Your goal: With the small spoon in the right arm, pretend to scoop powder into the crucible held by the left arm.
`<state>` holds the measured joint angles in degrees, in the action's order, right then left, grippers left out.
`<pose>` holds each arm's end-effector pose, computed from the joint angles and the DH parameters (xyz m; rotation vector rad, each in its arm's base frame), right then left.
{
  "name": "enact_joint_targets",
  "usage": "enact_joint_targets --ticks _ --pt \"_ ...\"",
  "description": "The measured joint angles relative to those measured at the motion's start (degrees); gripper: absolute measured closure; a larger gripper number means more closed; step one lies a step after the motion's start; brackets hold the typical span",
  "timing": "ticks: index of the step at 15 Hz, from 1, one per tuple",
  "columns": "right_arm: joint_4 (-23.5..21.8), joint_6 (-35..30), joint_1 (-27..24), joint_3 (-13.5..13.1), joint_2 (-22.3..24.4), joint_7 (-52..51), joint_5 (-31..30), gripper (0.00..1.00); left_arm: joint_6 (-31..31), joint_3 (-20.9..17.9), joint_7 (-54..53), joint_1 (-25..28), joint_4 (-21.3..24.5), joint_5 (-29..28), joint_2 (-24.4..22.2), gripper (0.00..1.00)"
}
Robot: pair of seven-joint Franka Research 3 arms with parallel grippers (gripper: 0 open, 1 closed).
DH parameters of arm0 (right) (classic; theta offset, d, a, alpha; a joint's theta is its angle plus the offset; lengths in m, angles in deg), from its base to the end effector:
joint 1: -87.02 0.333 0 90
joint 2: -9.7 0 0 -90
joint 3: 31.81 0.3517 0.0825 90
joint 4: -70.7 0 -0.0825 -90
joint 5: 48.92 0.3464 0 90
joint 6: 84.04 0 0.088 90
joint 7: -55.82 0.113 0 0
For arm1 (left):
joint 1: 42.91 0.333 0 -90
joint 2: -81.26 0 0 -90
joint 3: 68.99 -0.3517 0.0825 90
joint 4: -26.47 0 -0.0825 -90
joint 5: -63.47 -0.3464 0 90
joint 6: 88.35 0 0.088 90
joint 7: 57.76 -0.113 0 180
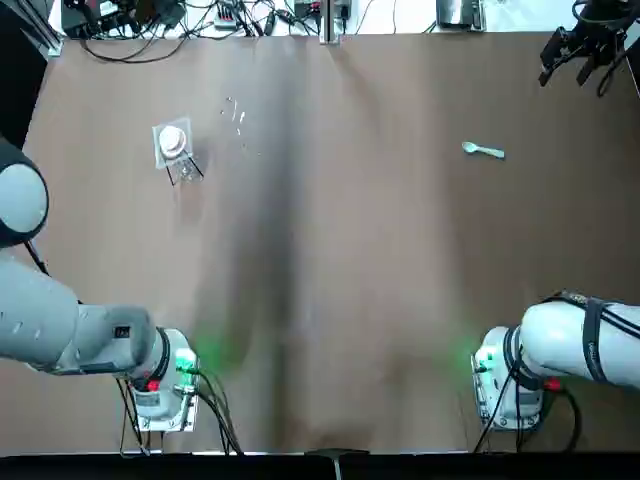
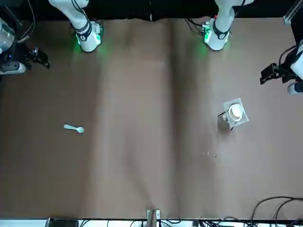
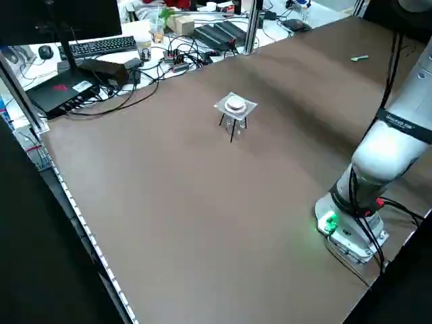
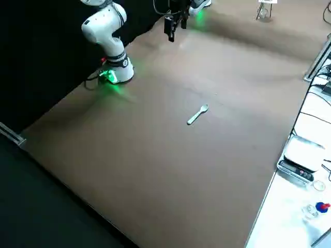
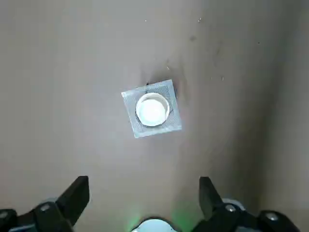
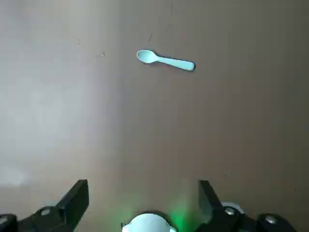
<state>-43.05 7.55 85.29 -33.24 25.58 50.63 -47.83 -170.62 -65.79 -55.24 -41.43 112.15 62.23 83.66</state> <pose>0.4121 -0.0221 0.6062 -3.1030 -0.0546 0.1670 0.5166 -0.0121 0.6537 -3.1146 -0.0245 0.1567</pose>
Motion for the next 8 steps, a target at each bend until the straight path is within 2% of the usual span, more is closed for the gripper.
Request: enact_joint_targets --ticks 5,8 --pt "0.0 0.2 0.0 0.0 0.0 0.0 0.0 0.0 0.0 0.0 0.0 0.0 0.0 0.0 0.1 0.0" --pt "0.0 1.2 0.6 0.1 -0.1 0.0 0.0 0.0 -0.1 -0.5 0.6 0.5 0.7 0.0 1.6 0.0"
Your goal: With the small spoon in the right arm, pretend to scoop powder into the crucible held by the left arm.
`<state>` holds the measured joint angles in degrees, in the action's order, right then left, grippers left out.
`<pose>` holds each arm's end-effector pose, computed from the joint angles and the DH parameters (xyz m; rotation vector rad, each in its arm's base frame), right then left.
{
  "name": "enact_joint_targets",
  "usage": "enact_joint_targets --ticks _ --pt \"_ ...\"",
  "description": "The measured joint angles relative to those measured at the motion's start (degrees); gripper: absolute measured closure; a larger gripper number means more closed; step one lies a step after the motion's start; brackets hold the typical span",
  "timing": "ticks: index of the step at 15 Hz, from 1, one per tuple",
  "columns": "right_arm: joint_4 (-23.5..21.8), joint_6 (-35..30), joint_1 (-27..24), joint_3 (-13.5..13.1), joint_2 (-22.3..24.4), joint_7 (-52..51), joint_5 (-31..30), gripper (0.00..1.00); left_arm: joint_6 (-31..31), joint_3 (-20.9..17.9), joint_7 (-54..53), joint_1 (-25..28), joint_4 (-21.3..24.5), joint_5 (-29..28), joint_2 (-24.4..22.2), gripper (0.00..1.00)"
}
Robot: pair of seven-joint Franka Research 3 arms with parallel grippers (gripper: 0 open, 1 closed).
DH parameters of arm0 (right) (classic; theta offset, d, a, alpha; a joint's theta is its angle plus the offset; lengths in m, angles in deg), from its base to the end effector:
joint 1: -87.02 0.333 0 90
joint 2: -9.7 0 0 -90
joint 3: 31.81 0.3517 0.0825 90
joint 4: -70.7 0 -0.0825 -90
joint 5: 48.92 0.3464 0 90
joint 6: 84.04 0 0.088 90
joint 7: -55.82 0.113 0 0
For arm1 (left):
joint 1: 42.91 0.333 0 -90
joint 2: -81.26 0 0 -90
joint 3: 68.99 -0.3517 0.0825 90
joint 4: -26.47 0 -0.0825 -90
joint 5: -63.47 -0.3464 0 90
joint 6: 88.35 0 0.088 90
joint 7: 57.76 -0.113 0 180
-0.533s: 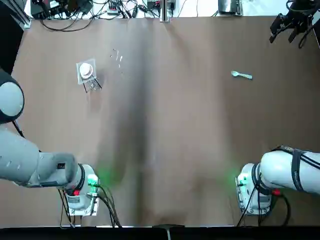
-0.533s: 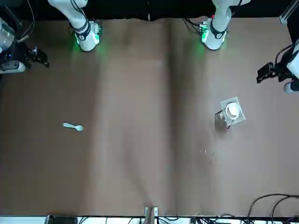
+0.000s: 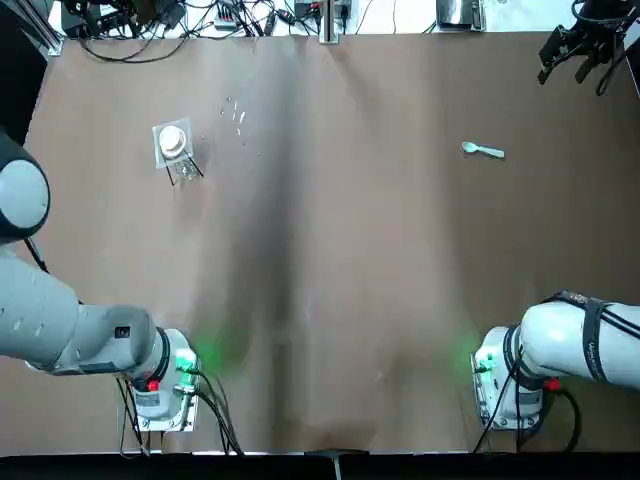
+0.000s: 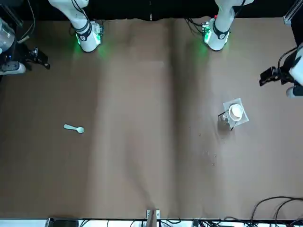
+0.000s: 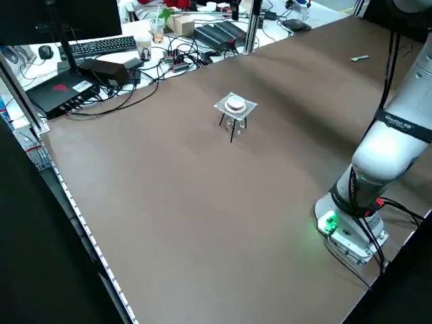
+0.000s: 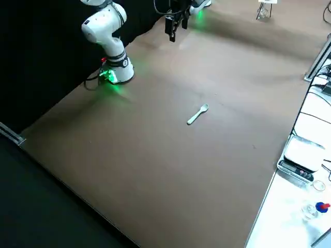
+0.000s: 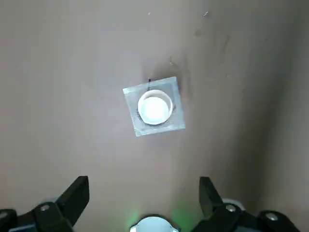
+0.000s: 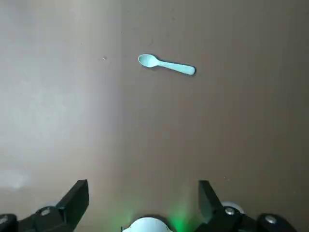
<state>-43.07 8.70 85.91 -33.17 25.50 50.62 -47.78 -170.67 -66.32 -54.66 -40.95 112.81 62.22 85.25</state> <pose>0.4151 -0.0171 0.6070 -3.1054 -0.0730 0.1390 0.5250 -0.0028 0.6345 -3.1102 -0.0669 0.2166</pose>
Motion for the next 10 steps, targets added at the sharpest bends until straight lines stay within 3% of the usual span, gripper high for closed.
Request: enact_joint_targets --ticks 4,7,10 --pt "-1.7 3.8 3.1 0.1 -2.4 0.0 0.0 0.0 -2.4 -0.2 -0.8 6.1 0.7 0.4 4.9 0.0" --pt "-2.7 7.4 6.6 0.2 -7.9 0.0 0.0 0.0 -6.3 -0.2 -5.1 10.4 1.2 4.6 9.5 0.0" --pt "-2.7 9.3 7.2 0.1 -12.2 -0.2 -0.1 0.0 -7.9 -0.1 -9.8 11.2 5.1 11.4 12.5 0.0"
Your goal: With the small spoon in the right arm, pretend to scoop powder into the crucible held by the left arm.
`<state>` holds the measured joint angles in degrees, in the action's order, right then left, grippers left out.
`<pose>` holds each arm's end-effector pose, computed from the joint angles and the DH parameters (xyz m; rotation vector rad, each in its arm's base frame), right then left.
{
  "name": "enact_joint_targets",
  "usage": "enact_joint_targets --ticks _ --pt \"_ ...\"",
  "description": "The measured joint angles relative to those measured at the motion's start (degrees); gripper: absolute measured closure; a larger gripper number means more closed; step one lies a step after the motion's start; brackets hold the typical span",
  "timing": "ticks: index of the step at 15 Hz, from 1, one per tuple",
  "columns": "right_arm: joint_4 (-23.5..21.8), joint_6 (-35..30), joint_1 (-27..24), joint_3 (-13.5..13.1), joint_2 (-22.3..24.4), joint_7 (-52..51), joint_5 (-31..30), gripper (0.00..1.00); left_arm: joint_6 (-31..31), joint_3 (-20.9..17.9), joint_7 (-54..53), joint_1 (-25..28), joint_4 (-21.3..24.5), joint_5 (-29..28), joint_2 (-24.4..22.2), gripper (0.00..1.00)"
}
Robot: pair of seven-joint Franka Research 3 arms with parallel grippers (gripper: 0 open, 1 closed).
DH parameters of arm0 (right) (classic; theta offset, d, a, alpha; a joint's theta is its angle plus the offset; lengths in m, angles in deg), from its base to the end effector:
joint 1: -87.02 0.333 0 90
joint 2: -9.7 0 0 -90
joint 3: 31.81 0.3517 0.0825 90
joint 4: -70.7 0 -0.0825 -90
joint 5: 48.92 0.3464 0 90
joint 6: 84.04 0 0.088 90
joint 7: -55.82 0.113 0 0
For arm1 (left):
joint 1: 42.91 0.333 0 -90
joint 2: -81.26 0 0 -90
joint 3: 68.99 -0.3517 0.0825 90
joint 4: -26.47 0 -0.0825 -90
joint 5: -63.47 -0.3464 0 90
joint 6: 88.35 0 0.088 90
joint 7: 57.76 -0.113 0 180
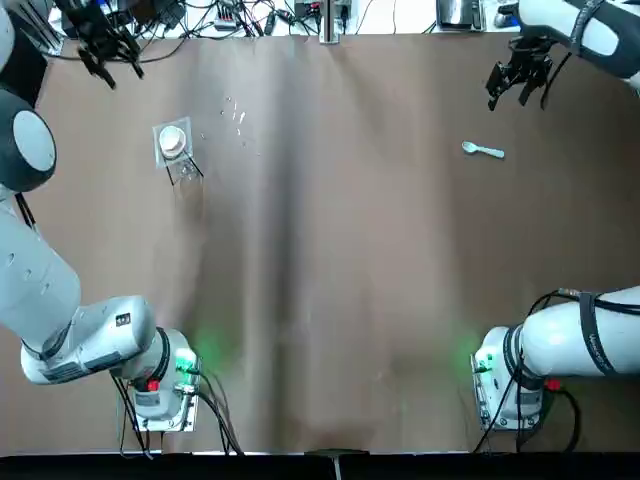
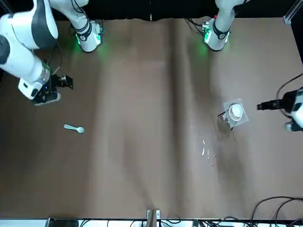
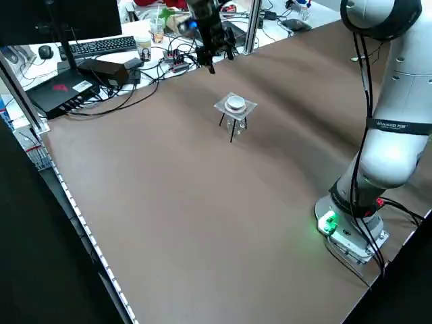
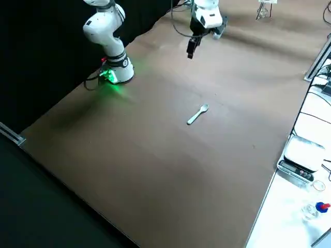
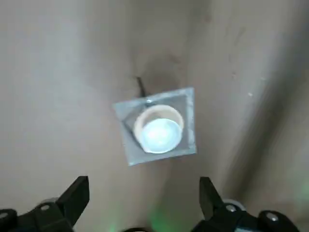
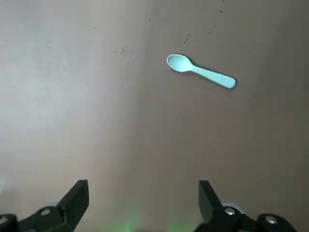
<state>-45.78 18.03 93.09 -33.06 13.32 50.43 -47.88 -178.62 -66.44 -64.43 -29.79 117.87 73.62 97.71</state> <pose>0.4749 0.0415 0.5032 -3.0965 -0.2684 0.2934 0.5772 0.0906 0.4871 2.8793 0.1386 -0.3994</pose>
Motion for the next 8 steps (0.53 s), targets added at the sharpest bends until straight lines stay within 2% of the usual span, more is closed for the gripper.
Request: enact_joint_targets --ticks 3,4,5,6,7,8 --pt "0.7 1.8 -0.5 -0.4 -2.6 -6.4 -0.1 0.0 -2.4 0.3 -5.0 -0.1 5.8 3.1 0.4 0.0" --pt "1.5 1.9 -0.8 -0.5 -3.8 -10.0 -0.1 0.0 -3.4 0.3 -6.6 -0.1 7.3 3.4 0.4 0.0" --pt "3.5 2.0 -1.5 -0.7 -6.9 -18.0 -0.1 0.0 -7.0 0.3 -8.9 0.0 10.6 4.7 0.4 0.0" --pt "4.8 2.2 -1.8 -0.7 -8.9 -22.7 -0.3 0.0 -9.3 0.3 -10.4 0.0 12.4 5.4 0.4 0.06" --pt "6.4 2.4 -2.0 -0.8 -11.0 -27.2 -0.6 0.0 -11.2 0.3 -12.1 0.0 14.1 5.9 0.4 0.06" --pt "8.2 2.6 -2.1 -0.8 -13.2 -30.9 -1.0 0.0 -12.3 0.3 -13.5 0.0 15.4 6.3 0.4 0.13"
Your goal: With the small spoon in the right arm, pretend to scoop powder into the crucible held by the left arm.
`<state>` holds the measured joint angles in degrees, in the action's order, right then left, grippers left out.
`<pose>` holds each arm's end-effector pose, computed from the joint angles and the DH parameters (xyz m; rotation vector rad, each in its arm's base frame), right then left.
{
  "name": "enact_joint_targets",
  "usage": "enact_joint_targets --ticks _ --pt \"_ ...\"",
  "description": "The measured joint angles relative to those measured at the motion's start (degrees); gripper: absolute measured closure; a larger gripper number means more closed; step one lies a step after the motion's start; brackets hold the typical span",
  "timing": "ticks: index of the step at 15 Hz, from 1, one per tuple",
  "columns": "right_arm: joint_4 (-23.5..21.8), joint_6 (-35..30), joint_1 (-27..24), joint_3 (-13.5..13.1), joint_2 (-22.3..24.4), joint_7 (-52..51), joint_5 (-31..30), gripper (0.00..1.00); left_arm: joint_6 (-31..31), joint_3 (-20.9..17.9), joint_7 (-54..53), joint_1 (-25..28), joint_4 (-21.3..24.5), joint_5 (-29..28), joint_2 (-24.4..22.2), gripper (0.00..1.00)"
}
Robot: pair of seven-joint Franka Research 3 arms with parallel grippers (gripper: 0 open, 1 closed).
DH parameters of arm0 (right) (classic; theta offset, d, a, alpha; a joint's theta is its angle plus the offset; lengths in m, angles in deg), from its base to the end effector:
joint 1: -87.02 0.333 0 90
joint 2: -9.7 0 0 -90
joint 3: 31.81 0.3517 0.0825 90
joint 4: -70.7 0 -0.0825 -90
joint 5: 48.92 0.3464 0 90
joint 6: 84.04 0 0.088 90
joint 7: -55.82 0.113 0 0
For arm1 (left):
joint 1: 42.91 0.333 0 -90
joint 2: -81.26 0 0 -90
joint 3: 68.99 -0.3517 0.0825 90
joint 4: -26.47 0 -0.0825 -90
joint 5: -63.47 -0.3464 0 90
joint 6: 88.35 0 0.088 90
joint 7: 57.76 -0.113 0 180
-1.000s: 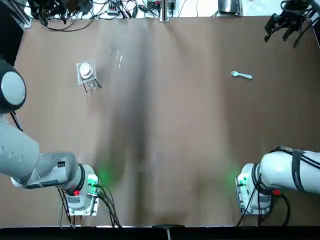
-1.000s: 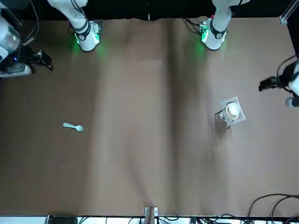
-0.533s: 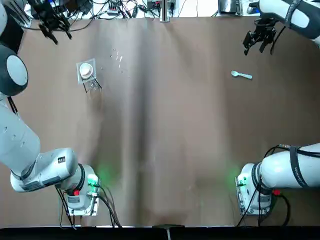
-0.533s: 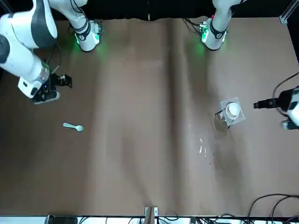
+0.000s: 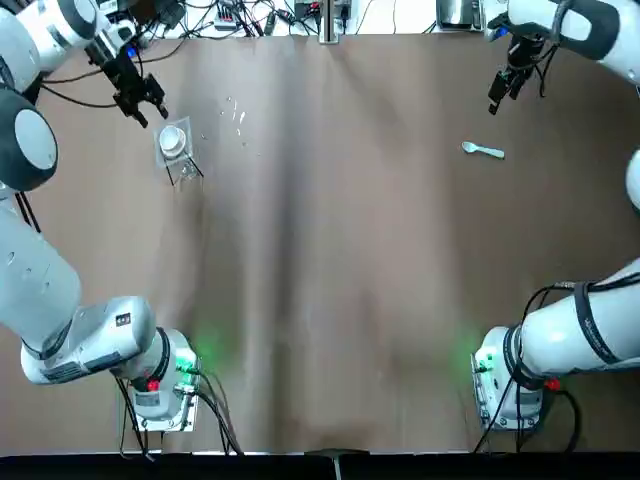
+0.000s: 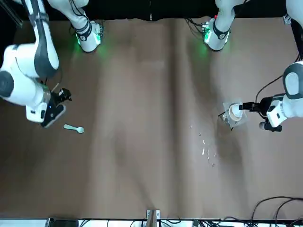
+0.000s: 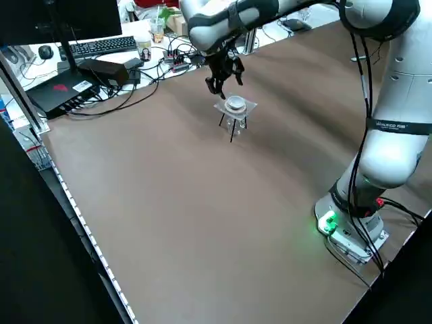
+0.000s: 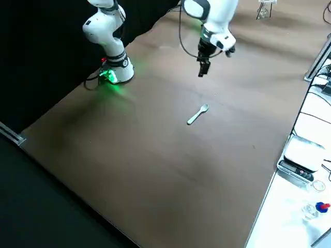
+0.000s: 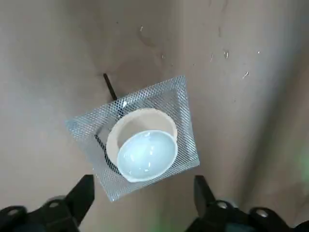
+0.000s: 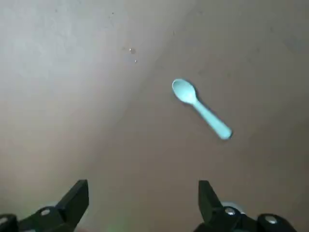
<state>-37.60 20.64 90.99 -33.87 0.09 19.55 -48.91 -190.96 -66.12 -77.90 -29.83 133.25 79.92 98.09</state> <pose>0.5442 0.0191 0.4467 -2.8920 -1.0005 0.3416 0.5541 0.0756 0.3893 2.7485 -0.0804 -0.3892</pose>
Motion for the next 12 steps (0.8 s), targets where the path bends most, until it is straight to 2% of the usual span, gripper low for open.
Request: enact_joint_targets --ticks 1,4,6,8,9,12 --pt "1.8 0.1 -0.1 0.0 -2.2 -3.3 -0.7 0.0 -0.7 0.0 -1.2 0.0 1.0 0.3 0.0 0.19" --pt "5.7 3.0 -1.4 -0.1 -7.3 -14.9 -2.8 0.0 -1.3 0.0 -2.8 0.4 2.2 0.5 0.1 0.24" --pt "6.4 7.6 -3.2 -0.2 -9.6 -24.5 -2.9 0.0 -2.0 0.0 -3.1 0.4 2.6 0.5 0.4 0.29" --pt "6.5 8.8 -5.4 -0.2 -12.0 -32.3 -2.9 0.0 -2.8 0.0 -4.0 0.3 2.8 0.5 1.1 0.34" --pt "6.6 9.2 -6.3 -0.2 -13.4 -36.5 -2.9 0.06 -3.1 0.0 -4.7 0.4 2.9 0.5 1.4 0.35" --pt "6.7 15.3 -8.1 -0.3 -17.7 -50.1 -2.9 0.07 -3.8 0.0 -5.4 0.5 2.9 0.5 2.2 0.37"
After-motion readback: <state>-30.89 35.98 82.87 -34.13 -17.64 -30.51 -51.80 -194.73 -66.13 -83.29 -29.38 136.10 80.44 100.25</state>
